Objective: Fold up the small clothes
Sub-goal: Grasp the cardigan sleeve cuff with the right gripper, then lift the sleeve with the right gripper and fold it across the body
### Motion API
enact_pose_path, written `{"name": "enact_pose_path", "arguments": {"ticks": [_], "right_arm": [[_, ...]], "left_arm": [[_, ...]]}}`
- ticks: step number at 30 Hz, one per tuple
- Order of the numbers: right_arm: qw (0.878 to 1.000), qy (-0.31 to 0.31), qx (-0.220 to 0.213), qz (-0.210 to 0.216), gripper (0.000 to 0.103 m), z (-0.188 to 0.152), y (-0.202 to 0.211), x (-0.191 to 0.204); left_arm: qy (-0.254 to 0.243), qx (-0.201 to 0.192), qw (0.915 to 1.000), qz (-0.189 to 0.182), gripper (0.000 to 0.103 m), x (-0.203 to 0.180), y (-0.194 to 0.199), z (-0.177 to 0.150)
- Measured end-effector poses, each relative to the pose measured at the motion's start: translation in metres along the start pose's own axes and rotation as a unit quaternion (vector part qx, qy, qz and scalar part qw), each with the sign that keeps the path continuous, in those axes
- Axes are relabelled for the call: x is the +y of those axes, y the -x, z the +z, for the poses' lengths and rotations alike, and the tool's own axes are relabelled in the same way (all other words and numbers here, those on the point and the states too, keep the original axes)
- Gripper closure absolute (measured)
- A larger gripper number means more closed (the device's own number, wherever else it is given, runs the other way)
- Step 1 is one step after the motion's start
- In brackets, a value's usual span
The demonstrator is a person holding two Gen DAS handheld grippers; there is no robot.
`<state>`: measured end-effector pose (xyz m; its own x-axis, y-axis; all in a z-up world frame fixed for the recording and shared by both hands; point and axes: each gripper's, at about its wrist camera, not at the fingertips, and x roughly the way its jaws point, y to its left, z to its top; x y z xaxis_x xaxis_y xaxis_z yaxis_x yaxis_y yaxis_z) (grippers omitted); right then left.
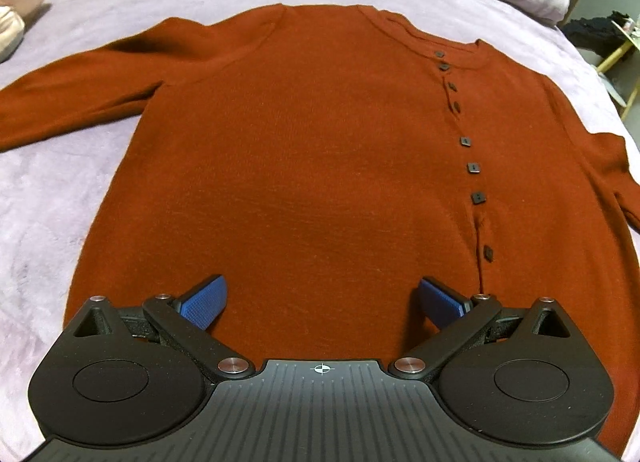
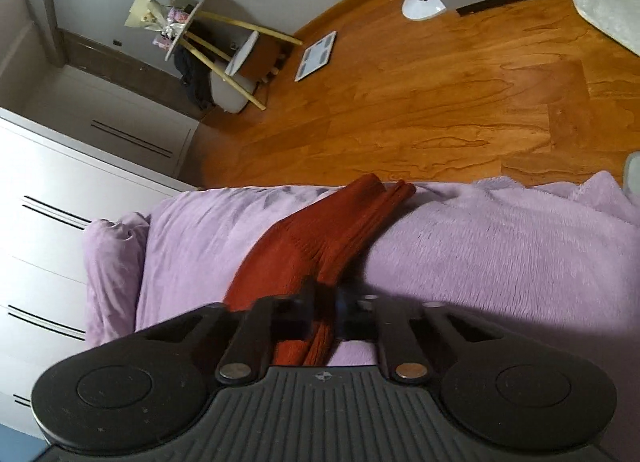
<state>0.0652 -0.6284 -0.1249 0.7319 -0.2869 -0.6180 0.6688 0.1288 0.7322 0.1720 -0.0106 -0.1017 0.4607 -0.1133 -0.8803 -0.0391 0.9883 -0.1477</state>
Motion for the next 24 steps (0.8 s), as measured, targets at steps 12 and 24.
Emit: {"name": "enact_pose_path", "arguments": {"ticks": [12, 24], "right_arm": [[0.862, 0.475, -0.008, 0.179, 0.097, -0.193, 0.116, 0.169], [0.839, 0.465, 0.225, 0.170, 0.084, -0.331, 0.104, 0.117]], "left_arm": [[-0.032, 0.010, 0.9991, -0.028, 0.000, 0.006, 0.003, 0.005], [0.043, -0.005, 0.9797, -0.196, 0.007, -0.007, 0.001, 0.061]]}}
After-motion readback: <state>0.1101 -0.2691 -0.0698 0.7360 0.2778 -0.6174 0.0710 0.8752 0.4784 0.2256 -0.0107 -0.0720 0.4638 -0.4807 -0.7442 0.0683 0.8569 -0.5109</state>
